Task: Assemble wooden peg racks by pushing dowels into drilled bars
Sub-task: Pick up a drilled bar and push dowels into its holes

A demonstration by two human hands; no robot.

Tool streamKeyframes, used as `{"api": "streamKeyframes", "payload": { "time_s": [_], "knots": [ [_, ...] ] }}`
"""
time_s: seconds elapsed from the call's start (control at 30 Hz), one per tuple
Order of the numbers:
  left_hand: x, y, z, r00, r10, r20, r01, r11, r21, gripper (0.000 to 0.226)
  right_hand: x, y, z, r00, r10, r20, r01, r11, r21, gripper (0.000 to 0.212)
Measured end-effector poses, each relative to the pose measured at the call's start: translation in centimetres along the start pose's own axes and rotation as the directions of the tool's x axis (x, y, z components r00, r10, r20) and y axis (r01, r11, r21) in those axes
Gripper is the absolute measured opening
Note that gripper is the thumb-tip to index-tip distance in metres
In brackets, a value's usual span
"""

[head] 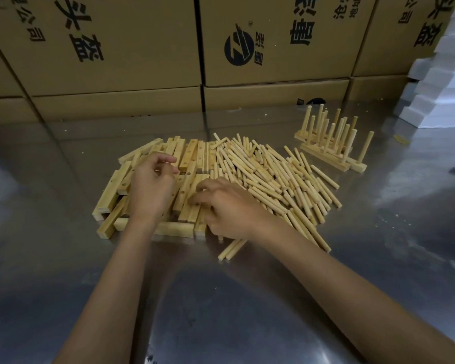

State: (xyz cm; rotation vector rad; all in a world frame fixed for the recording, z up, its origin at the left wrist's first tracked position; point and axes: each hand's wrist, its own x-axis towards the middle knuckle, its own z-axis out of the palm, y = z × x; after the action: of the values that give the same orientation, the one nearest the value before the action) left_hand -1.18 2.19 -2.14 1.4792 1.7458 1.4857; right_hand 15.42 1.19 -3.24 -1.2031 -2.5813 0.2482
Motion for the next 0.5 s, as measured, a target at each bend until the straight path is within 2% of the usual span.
{"api": "streamKeyframes", "payload": {
  "time_s": [0.07, 0.2, 0.3, 0.43, 0.5],
  "knots": [
    [0.0, 0.0, 0.1, 1.000, 0.011, 0.002, -0.011, 1.000, 0.007, 0.026, 0.4, -0.2, 0.6, 1.000, -0.020, -0.013, 0.020, 1.000, -0.013, 0.043],
    [0.1, 0.1, 0.1, 1.000, 0.016, -0.005, -0.016, 1.000, 0.000, 0.027, -0.1, 0.2, 1.2, 0.997, -0.021, -0.070, 0.029, 0.992, 0.121, 0.030],
    [0.1, 0.1, 0.1, 1.000, 0.011, 0.002, -0.011, 1.000, -0.002, 0.027, -0.6, 0.3, 1.2, 0.998, -0.037, -0.051, 0.040, 0.997, 0.064, 0.024],
    [0.0, 0.2, 0.1, 1.000, 0.003, 0.016, -0.003, 1.000, 0.007, 0.029, -1.1, 0.6, 1.1, 0.999, -0.024, -0.048, 0.028, 0.996, 0.084, 0.009],
    [0.0, 0.3, 0.1, 1.000, -0.007, 0.029, 0.007, 1.000, 0.012, 0.028, -1.1, 0.7, 1.1, 0.999, 0.002, -0.038, 0.002, 0.996, 0.094, 0.012]
  ]
}}
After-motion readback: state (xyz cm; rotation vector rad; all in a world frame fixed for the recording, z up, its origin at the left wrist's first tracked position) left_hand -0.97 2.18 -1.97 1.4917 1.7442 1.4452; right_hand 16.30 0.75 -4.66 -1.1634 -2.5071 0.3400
